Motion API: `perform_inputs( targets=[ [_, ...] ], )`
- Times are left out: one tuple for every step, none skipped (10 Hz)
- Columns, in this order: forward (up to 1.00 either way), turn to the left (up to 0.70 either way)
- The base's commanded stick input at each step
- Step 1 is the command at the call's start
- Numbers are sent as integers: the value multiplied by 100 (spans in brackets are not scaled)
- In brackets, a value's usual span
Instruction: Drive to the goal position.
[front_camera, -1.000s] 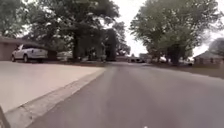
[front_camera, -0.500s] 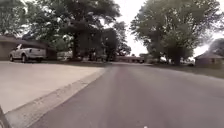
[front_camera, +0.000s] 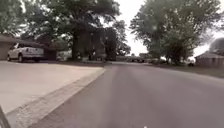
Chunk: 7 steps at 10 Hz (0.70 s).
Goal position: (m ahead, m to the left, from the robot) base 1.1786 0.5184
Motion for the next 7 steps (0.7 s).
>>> perform_inputs(
  targets=[
    [70, 0],
    [70, 0],
    [70, 0],
    [70, 0],
    [70, 0],
    [70, 0],
    [70, 0]
  ],
)
